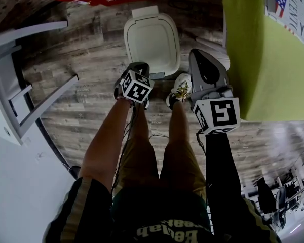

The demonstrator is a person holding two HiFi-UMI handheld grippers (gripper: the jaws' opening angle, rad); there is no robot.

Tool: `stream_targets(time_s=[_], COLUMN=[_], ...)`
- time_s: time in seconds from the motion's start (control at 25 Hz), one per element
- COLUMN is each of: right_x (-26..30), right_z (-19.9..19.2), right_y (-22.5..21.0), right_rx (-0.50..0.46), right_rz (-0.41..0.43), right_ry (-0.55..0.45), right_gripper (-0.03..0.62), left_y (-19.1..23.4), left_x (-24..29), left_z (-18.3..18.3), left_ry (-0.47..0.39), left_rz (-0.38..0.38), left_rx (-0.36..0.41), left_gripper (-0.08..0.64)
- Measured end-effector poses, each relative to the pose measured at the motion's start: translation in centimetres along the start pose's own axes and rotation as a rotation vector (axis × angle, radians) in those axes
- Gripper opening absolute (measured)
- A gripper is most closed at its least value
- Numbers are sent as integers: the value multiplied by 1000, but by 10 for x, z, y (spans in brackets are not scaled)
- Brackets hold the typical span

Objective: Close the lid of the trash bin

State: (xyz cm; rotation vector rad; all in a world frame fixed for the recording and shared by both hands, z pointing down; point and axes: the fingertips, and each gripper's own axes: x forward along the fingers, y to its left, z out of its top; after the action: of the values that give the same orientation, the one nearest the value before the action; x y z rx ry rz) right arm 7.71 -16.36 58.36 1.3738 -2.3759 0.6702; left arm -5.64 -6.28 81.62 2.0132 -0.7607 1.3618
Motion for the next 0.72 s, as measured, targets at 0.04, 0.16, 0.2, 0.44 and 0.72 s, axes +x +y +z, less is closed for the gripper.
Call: stream_targets(time_s=[0.04, 0.16, 0.2, 0.44, 0.72], right_x=[0, 2, 3, 7, 5], right_z=[0, 2, 2, 3, 3], right_y=[0, -1, -1, 1, 2], right_rx=[0, -4, -6, -10, -14], right_rz=[0, 0, 0, 8, 11], right_ry=[1, -1, -2, -2, -3], right_gripper=[14, 14, 14, 14, 14], left_y=[0, -1, -1, -2, -4], left_x=[0, -1, 0, 4, 4], left_z=[0, -1, -1, -3, -6], left_ry=[-4, -12, -14, -16, -31], left_rz=[6, 24, 28, 53, 60], left_rx=[9, 37, 45, 70, 65], left_gripper=[9, 9, 9, 9, 9])
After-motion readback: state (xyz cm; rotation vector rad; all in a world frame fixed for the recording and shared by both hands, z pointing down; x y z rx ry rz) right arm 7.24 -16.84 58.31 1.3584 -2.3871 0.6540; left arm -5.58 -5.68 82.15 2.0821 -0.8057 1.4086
